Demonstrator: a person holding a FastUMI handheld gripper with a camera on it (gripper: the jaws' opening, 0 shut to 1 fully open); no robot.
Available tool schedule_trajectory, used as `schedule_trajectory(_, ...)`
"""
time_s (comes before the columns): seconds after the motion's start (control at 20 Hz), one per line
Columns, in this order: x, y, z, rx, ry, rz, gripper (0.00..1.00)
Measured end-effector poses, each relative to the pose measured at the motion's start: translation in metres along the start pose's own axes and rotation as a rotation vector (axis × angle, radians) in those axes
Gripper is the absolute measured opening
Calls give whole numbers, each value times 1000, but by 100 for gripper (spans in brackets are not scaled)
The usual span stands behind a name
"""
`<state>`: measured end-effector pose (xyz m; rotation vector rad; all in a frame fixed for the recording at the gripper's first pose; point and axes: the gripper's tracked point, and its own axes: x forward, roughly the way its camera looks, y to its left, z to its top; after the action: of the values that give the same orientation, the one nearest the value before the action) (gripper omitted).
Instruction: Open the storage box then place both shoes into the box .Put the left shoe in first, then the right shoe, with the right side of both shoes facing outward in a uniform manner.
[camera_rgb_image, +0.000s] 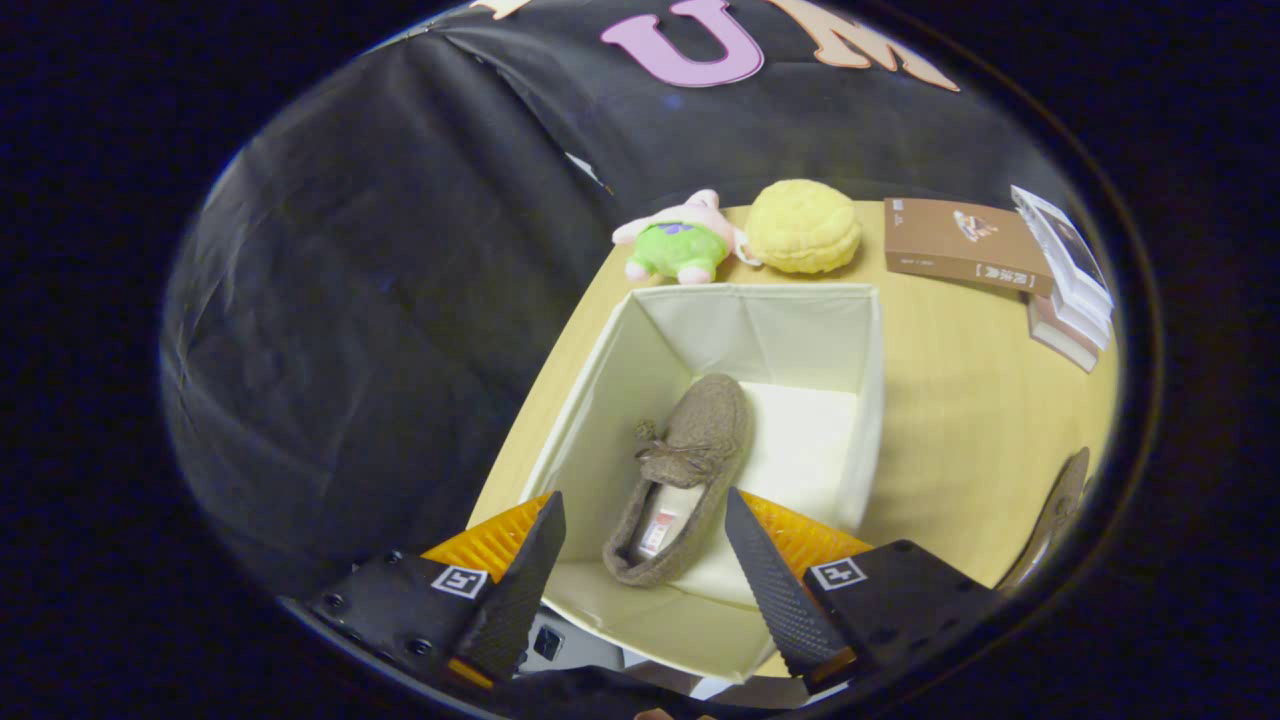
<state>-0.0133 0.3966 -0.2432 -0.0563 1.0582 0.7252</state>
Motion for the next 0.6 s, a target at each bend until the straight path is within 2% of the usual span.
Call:
schedule_trajectory(0.35, -83, -94, 6, 78, -92, -147, 100)
schedule_trajectory(0.6, -144, -185, -6, 157, -117, -289, 100)
